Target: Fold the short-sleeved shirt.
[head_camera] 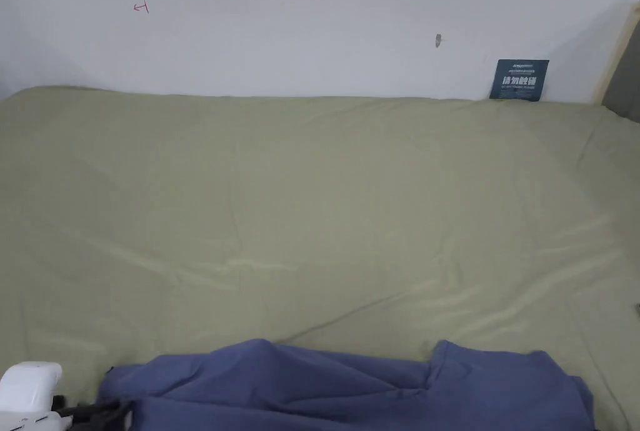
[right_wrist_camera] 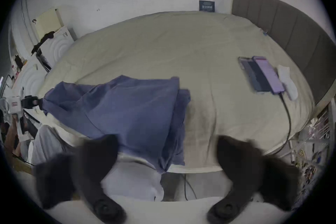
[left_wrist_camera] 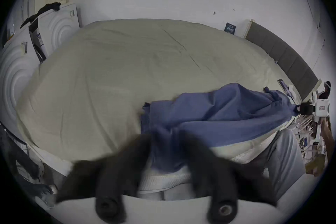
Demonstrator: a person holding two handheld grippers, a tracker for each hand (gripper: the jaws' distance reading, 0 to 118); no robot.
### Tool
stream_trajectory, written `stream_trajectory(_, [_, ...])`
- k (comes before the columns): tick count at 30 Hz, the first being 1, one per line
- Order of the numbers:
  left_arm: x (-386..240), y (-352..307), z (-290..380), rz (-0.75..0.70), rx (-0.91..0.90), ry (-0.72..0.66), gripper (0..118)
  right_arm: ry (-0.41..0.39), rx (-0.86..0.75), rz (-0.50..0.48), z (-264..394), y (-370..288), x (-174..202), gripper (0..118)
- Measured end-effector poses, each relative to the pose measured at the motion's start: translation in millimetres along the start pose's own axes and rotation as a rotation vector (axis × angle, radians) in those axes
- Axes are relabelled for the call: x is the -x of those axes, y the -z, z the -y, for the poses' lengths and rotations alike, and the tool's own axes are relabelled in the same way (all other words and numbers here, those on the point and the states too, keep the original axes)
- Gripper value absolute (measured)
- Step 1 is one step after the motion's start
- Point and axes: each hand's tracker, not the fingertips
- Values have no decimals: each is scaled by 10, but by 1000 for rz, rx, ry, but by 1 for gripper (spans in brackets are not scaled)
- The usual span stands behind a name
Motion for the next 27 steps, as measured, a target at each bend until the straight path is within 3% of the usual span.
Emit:
stream_trajectory(4, [-232,-233,-283,15,-109,-15,118,37,-154,-25,-254,-266,169,118])
stream_trajectory(6, [-479,-335,-531,45,-176,17,116,17,-264,-62,-453,-393,363,117])
stream_trajectory(8, [-817,-516,-721,58,-251,15,100,1,-372,-72,-640,-527,631,111])
stream_trajectory(9, [-970,-586,-820,82,-311,23,85,-7,-441,-81,-730,-606,784,98])
stream_trajectory(10, [-1133,-640,-889,77,-358,39,50,-27,-476,-78,-816,-674,935,63])
stream_trajectory(11, [-1285,-679,-925,56,-407,43,50,-47,-536,-60,-856,-731,1073,51])
stream_trajectory(12, [-1411,-706,-958,36,-457,45,38,-54,-612,-37,-870,-771,1233,40])
stream_trajectory(13, [-1528,-711,-977,10,-490,56,13,-76,-642,-26,-899,-761,1340,11])
stream_trajectory(14, [-1626,-703,-994,-1,-518,58,0,-79,-663,21,-916,-738,1430,1])
stream_trajectory(24, [-1874,-805,-932,-65,-619,80,0,-91,-765,81,-846,-814,1758,1])
stream_trajectory(27, [-1693,-845,-1008,-23,-553,59,0,-95,-786,88,-839,-854,1805,1])
